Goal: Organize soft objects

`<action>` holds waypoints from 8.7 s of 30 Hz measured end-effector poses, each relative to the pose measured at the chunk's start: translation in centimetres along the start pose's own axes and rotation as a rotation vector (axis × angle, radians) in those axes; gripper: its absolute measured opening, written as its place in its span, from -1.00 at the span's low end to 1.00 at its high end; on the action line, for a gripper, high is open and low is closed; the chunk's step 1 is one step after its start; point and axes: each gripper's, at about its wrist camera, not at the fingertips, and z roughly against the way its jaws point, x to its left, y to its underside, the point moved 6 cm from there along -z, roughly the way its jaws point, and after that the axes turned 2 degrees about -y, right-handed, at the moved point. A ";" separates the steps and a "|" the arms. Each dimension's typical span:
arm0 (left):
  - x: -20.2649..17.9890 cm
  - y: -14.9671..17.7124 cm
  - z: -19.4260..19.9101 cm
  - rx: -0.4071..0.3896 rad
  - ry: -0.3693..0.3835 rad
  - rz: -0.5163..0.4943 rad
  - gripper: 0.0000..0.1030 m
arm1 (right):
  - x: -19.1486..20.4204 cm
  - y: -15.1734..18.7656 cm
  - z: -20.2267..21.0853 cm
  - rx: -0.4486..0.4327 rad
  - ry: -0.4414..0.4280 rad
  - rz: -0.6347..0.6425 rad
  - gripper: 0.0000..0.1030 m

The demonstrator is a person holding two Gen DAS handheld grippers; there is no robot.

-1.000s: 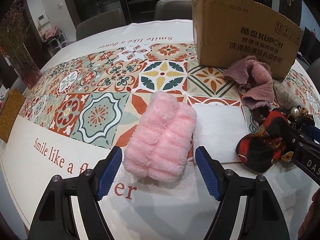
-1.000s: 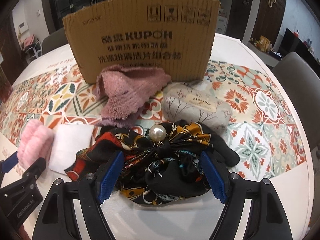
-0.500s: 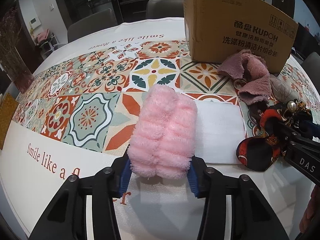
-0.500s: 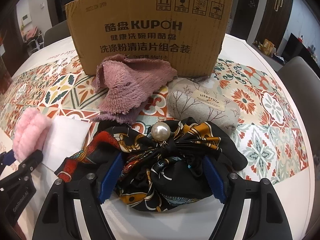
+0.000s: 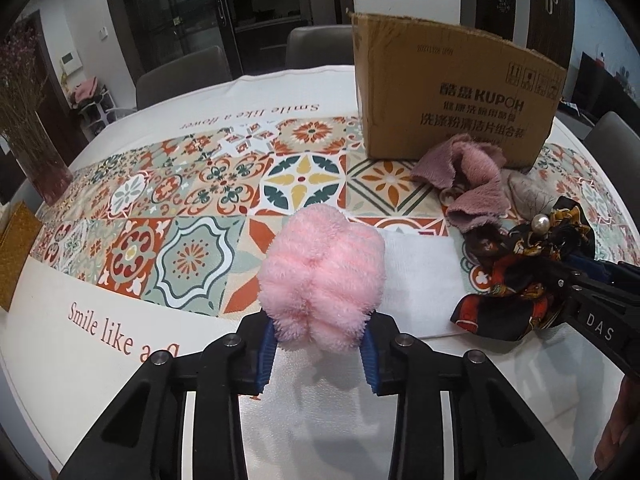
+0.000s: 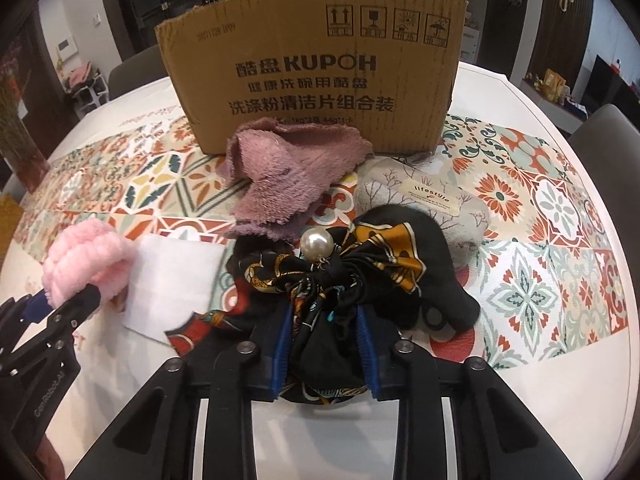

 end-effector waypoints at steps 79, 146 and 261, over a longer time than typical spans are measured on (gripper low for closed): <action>-4.1 -21.2 13.9 -0.477 0.219 0.010 -0.37 | -1.8 -17.9 19.2 -0.582 -0.090 0.032 -0.62; -8.2 -24.8 3.2 -0.230 0.227 -0.130 0.24 | -5.9 -22.8 7.1 -0.265 -0.126 -0.001 -0.21; -6.3 0.5 -3.7 -0.038 0.252 -0.237 0.29 | 1.3 -1.1 -3.7 0.019 -0.181 0.258 0.11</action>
